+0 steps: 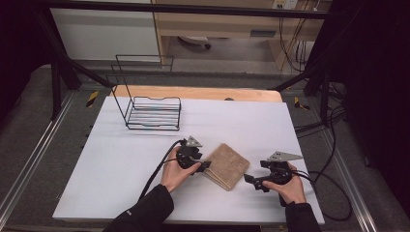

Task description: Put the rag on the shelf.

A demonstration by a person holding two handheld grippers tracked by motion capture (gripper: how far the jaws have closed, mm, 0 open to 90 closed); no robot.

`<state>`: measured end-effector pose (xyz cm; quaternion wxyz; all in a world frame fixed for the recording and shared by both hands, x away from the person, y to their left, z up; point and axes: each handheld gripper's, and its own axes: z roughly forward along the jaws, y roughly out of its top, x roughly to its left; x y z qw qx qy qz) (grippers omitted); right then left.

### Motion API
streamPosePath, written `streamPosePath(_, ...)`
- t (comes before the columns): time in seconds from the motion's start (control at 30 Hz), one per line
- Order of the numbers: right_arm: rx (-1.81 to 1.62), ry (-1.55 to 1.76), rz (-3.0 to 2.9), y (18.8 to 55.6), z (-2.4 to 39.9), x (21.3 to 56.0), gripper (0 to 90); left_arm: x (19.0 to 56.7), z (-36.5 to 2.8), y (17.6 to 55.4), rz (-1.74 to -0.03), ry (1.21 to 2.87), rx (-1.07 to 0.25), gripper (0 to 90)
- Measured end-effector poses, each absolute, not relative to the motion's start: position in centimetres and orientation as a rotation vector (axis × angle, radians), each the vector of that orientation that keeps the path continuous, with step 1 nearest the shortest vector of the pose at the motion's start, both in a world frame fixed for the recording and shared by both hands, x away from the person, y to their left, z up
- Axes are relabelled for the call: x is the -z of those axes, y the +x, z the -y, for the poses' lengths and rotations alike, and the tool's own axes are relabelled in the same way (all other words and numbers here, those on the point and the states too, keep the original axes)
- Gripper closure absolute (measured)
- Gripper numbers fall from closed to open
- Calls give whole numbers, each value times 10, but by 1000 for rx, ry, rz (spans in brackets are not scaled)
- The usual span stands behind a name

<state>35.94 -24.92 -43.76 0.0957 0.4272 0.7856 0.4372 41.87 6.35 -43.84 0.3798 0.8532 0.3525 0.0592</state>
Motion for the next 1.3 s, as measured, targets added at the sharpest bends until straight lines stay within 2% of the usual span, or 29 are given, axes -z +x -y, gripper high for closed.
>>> streamPosePath(0.1, -1300, 1266, -2325, 359, 249, 437, 51, 441, -63, 420, -910, 2189, -103, 544)
streamPosePath(0.7, -1305, 1266, -2326, 360, 248, 438, 53, 445, -58, 419, -894, 2212, -6, 784)
streamPosePath(1.03, -1316, 1293, -2305, 360, 245, 440, 72, 440, -55, 412, -892, 2229, -56, 816)
streamPosePath(1.3, -1280, 1329, -2241, 371, 236, 441, 227, 440, -54, 410, -891, 2239, -73, 818)
